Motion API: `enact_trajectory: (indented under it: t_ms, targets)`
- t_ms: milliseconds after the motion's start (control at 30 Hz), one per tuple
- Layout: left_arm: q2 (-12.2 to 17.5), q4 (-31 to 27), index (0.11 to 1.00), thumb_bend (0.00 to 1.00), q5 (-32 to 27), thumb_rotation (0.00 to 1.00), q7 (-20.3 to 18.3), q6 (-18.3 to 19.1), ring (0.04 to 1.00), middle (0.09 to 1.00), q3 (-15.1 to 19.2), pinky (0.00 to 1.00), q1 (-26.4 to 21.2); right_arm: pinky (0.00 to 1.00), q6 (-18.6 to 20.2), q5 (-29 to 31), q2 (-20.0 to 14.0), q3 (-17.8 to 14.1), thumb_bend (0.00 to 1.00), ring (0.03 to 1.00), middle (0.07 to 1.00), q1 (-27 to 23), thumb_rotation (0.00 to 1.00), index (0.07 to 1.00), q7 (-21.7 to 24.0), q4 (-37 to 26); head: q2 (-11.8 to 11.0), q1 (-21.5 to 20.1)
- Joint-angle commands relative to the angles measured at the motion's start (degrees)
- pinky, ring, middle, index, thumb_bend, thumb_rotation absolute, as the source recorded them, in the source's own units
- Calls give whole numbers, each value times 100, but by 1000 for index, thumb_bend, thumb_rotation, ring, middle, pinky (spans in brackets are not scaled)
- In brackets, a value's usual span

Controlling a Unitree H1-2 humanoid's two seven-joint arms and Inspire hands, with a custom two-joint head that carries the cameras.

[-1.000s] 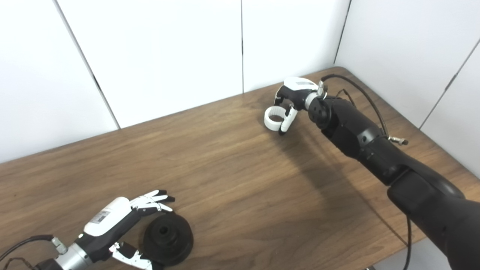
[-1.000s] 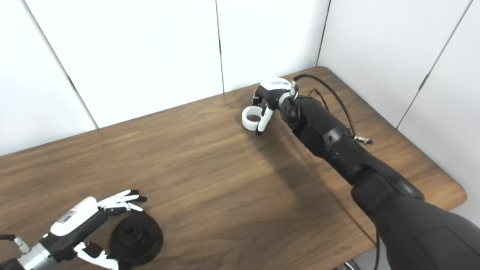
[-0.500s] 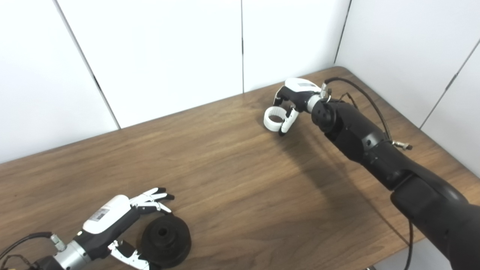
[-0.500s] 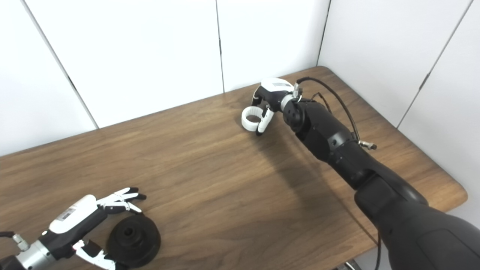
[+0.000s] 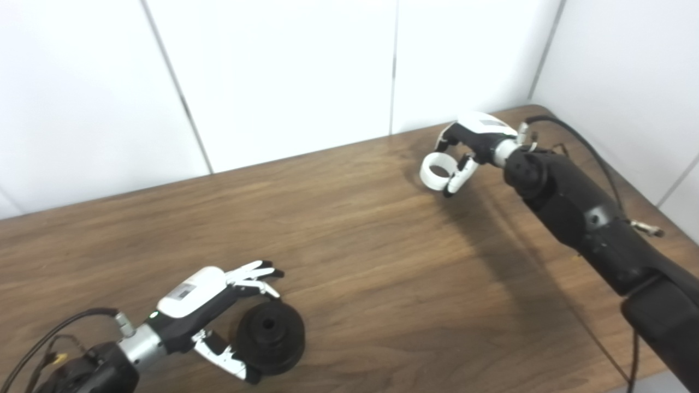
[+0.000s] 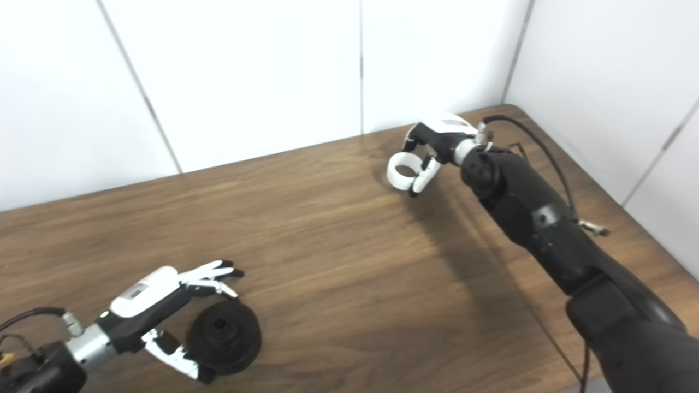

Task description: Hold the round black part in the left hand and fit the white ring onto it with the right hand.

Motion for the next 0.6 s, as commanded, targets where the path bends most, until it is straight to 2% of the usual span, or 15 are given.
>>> enact_trajectory:
  t_ms: [0, 200, 333, 433, 567]
  targets:
    - [-41, 74, 489, 522, 271, 71, -554, 247, 965, 911, -244, 832, 236, 805, -272, 28, -224, -109, 520, 802, 753, -244, 131, 484, -64, -178, 21, 58]
    - [-170, 160, 489, 522, 303, 73, -487, 181, 963, 906, -241, 849, 205, 793, -275, 53, -222, -143, 520, 800, 754, -262, 129, 484, 73, -498, 114, 497]
    - [-255, 142, 489, 521, 326, 74, -547, 283, 969, 912, -245, 872, 172, 760, -393, 142, -257, -185, 520, 795, 755, -249, 128, 484, 191, -630, 190, 770]
    - [-344, 193, 489, 522, 433, 74, -493, 222, 965, 910, -224, 865, 162, 773, -262, 171, -276, -191, 520, 814, 765, -201, 129, 484, 405, -916, 233, 920]
    - [-460, 254, 488, 522, 532, 74, -457, 215, 968, 910, -204, 859, 162, 769, -469, 258, -321, -159, 518, 823, 772, -171, 130, 484, 571, -1012, 298, 1146]
